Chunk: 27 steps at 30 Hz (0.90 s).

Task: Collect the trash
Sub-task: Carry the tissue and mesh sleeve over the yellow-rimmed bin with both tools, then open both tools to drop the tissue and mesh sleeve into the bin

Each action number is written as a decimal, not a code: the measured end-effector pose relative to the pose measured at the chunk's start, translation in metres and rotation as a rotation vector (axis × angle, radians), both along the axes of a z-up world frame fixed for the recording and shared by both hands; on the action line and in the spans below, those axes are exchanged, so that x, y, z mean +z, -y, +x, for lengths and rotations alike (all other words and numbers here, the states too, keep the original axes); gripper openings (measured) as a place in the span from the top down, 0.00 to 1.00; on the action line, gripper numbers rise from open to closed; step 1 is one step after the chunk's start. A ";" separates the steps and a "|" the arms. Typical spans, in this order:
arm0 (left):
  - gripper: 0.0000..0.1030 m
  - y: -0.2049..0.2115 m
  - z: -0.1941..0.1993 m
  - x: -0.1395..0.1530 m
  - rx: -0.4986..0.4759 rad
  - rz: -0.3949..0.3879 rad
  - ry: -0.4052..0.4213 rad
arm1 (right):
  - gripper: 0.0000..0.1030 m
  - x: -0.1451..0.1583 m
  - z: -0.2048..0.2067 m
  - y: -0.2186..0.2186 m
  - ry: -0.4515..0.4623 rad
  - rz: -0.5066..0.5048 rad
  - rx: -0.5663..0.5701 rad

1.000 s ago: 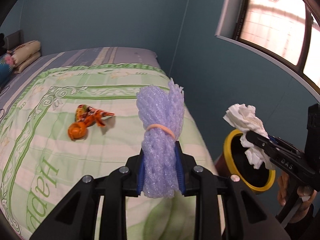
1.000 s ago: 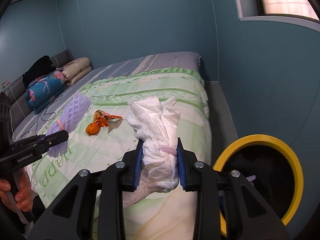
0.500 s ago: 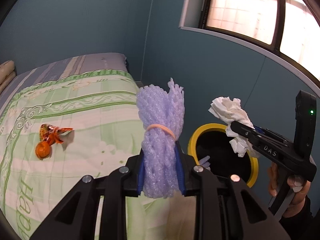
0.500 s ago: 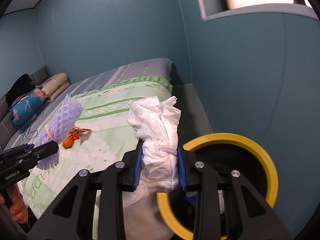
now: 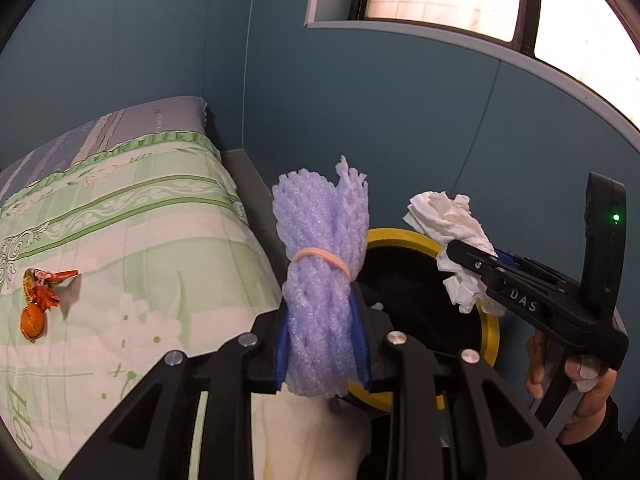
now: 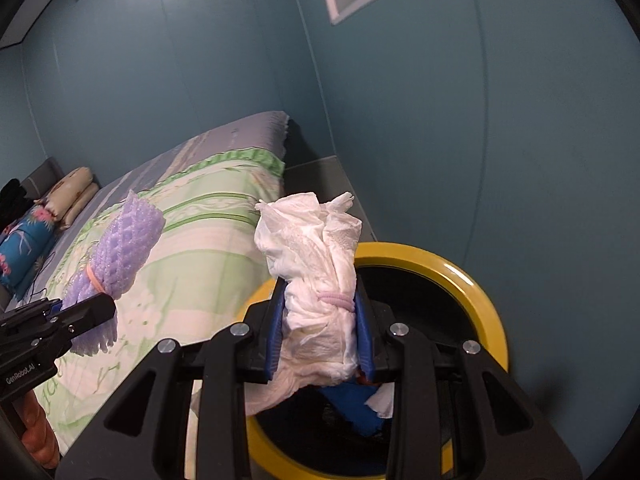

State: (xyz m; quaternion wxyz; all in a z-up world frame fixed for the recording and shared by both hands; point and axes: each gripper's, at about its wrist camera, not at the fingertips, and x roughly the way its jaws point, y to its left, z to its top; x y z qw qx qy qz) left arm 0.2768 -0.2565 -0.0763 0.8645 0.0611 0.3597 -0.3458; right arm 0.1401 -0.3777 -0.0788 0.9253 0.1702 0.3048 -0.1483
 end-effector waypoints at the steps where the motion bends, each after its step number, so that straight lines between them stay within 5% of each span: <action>1: 0.76 0.005 0.000 -0.003 -0.006 0.002 -0.008 | 0.72 -0.003 -0.001 0.003 -0.005 0.001 -0.010; 27: 0.76 0.075 0.030 -0.084 -0.045 0.058 -0.187 | 0.71 -0.049 -0.006 0.050 -0.084 0.075 -0.098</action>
